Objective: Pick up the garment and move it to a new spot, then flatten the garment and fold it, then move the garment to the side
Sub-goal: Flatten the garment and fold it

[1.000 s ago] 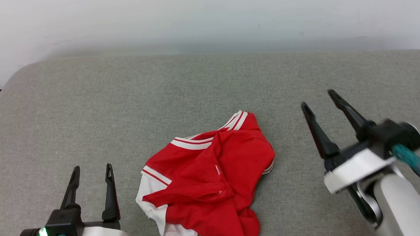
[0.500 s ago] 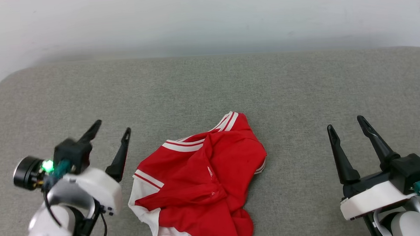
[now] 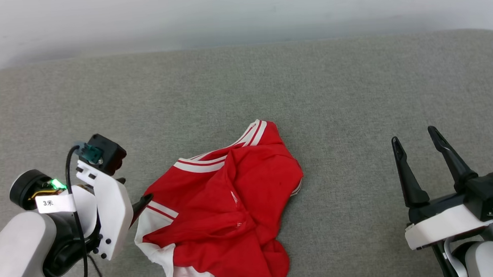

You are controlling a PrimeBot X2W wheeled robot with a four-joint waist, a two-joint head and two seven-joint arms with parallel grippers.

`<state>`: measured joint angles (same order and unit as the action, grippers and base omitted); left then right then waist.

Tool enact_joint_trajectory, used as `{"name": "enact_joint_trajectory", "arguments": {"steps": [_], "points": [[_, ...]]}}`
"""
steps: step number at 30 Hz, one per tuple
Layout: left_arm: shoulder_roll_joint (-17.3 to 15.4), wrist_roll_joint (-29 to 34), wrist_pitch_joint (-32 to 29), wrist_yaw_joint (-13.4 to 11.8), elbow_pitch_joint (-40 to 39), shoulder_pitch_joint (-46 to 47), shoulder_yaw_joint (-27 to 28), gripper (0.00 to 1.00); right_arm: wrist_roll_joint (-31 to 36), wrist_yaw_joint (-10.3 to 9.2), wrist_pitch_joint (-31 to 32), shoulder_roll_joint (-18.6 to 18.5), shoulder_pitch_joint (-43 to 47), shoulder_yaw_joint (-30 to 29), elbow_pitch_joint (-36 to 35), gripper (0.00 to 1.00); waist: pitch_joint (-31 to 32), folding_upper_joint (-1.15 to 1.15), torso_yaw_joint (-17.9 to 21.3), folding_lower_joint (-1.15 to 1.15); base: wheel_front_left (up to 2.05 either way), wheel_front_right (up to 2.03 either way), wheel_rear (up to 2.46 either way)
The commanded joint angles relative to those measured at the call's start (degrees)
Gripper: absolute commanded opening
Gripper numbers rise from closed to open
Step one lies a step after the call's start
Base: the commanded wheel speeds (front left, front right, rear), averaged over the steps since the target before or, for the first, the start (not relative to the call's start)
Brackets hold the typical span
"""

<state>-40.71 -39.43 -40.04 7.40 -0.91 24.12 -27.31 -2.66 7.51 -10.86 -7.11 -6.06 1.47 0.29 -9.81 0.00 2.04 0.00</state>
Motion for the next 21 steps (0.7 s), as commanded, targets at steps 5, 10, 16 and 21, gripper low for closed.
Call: {"name": "enact_joint_trajectory", "arguments": {"steps": [5,10,16,21], "points": [[-2.9,-1.9,-3.8,0.0,3.3,2.3,-7.7,1.0,0.6,-0.04,-0.5,0.6,-2.6,0.5,0.2,1.0,-3.6,0.0,2.2,0.0,0.0,0.0,0.0],[-3.7,-3.3,-4.7,0.0,6.7,3.2,-13.8,1.0,0.7,-0.04,-0.8,0.6,-3.8,0.6,0.6,1.0,-5.7,0.0,3.3,0.0,0.0,0.0,0.0],[-3.9,-4.8,-3.2,0.0,10.0,4.5,-21.0,0.43,0.9,-0.04,-1.3,0.8,-4.6,0.5,1.2,1.0,-6.5,0.0,3.8,0.0,0.0,0.0,0.0],[-4.8,-4.0,2.3,0.0,11.1,7.8,-23.3,0.0,1.0,-0.04,-1.8,1.0,-3.8,0.2,1.9,1.0,-5.2,0.0,3.3,0.0,0.0,0.0,0.0]]}}
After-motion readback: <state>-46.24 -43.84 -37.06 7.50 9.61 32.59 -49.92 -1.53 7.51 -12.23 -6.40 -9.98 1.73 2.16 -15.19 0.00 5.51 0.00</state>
